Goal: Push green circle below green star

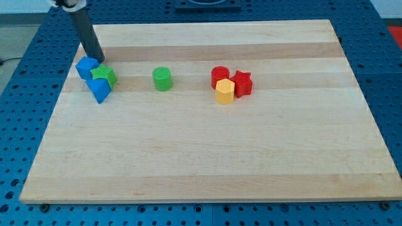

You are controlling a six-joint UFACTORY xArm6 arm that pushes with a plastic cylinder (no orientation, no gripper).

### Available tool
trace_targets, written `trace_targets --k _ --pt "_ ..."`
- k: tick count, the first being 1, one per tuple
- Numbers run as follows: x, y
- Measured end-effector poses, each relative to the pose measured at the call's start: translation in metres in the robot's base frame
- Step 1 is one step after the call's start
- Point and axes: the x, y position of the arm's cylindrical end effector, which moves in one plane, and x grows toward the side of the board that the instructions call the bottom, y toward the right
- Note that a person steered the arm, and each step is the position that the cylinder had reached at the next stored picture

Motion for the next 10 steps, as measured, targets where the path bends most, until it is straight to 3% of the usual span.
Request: trace_targets --k 1,3,6,8,10 --pt "-0.016 0.034" --pt "0.015 0.227" --pt "0.089 0.153" --pt "0.095 0.065" --pt "0.141 0.050"
